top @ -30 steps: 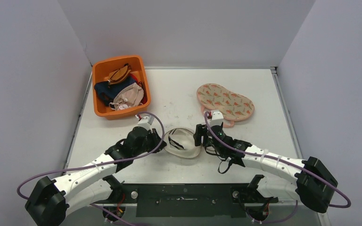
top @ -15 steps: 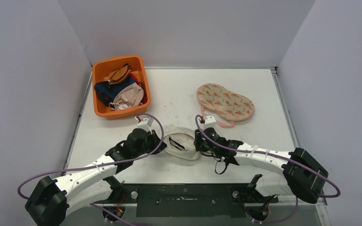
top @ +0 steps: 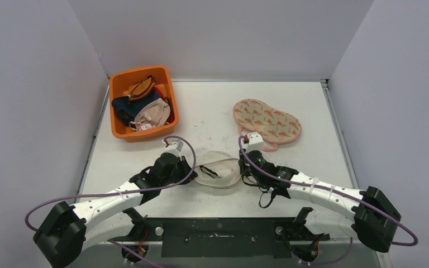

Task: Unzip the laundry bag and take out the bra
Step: Pick up the bra from the laundry bag.

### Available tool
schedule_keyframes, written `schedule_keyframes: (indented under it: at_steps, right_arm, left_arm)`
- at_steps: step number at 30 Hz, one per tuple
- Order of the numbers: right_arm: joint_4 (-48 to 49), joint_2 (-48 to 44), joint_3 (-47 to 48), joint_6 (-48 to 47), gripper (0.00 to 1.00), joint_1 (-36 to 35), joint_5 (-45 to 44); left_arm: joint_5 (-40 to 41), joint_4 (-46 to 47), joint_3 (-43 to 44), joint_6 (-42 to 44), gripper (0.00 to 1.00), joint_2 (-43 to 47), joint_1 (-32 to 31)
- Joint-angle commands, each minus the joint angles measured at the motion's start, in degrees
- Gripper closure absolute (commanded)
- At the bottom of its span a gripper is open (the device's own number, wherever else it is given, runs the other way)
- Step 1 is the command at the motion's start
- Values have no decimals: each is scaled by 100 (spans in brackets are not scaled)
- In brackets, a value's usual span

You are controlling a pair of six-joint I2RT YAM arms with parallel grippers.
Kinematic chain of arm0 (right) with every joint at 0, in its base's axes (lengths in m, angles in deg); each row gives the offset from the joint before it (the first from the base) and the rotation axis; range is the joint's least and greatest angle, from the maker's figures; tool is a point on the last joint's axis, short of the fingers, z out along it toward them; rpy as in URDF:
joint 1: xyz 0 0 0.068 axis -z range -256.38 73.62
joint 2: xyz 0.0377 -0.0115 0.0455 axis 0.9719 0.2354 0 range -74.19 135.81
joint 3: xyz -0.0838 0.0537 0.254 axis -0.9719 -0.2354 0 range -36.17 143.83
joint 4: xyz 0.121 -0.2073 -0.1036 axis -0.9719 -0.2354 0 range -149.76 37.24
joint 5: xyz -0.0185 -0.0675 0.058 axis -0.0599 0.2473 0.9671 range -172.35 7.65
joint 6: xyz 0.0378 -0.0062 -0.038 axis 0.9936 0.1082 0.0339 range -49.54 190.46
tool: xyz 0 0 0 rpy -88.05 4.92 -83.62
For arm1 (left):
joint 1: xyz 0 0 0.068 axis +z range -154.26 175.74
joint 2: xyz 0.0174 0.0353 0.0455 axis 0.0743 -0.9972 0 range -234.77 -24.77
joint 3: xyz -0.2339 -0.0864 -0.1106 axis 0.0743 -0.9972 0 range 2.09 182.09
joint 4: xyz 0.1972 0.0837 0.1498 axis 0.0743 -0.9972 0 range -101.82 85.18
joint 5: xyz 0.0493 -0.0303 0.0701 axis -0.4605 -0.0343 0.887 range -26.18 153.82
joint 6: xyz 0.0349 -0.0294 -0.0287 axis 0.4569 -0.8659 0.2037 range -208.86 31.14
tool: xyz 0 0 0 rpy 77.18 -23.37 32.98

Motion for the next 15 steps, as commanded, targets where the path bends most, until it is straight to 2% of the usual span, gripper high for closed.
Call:
schedule_keyframes:
  at_steps: [1, 2, 3, 5, 9, 15]
  right_arm:
    - [390, -771, 233, -760, 63, -120, 554]
    - [502, -885, 269, -912, 51, -130, 993]
    - [565, -949, 316, -1028, 45, -147, 1307]
    - [595, -901, 486, -1211, 37, -177, 2016]
    - [470, -232, 961, -1475, 36, -483, 2383]
    - [414, 681, 1451, -1870, 38, -1124, 1825]
  left_arm:
    - [87, 222, -4, 129, 100, -58, -32]
    - [88, 249, -9, 139, 100, -56, -32]
    - [93, 252, -11, 147, 100, -48, -34]
    - [103, 279, -9, 201, 100, -47, -35]
    - [84, 331, -9, 250, 100, -56, -30]
    - [50, 271, -64, 247, 100, -58, -36]
